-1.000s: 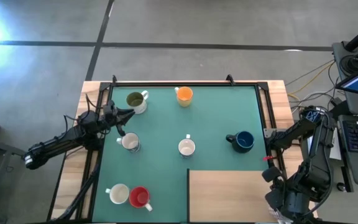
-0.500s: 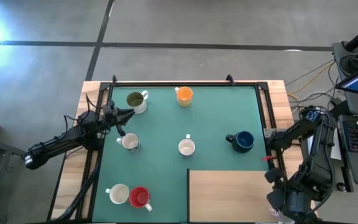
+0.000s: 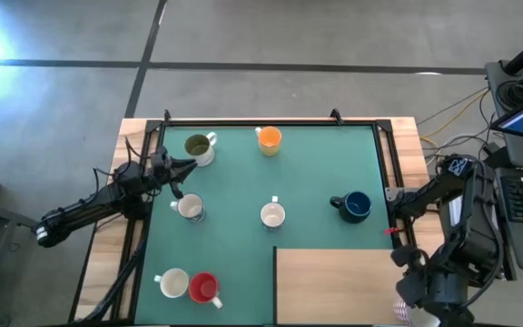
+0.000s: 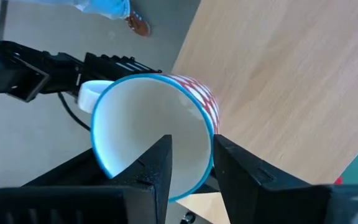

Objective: Place coffee mugs
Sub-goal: Put the red patterned mug on the shelf, then put the black mug on the shelf

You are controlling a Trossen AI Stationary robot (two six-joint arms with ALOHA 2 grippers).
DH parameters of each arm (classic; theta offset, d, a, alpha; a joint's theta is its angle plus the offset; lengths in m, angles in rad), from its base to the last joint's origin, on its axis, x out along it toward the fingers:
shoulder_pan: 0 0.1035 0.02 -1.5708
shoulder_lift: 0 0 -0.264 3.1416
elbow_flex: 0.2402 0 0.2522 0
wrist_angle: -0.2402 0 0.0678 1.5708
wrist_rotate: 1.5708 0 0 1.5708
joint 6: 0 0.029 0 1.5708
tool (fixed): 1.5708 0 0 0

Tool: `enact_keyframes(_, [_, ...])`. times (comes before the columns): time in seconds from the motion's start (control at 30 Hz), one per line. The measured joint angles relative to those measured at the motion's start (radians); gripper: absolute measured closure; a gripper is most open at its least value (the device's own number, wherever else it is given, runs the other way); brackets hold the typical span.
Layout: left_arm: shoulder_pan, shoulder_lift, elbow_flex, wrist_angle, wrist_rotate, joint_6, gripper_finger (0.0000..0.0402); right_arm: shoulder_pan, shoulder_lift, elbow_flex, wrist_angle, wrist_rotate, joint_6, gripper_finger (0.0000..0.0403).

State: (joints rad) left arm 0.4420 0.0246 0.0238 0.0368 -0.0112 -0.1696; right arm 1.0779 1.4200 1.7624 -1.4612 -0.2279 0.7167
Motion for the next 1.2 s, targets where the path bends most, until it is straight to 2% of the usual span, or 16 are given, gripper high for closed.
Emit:
enact_keyframes(0.87, [0.000,0.000,0.000,0.000,0.000,0.000,0.0352,-0.006,-0.006,0.081,-0.056,0.135,-0.007,0.0299])
enact_keyframes(1.2, [0.000,0.000,0.000,0.000,0.000,0.000,0.0352,-0.089,-0.021,0.089,-0.111,0.466,-0.041,0.0305])
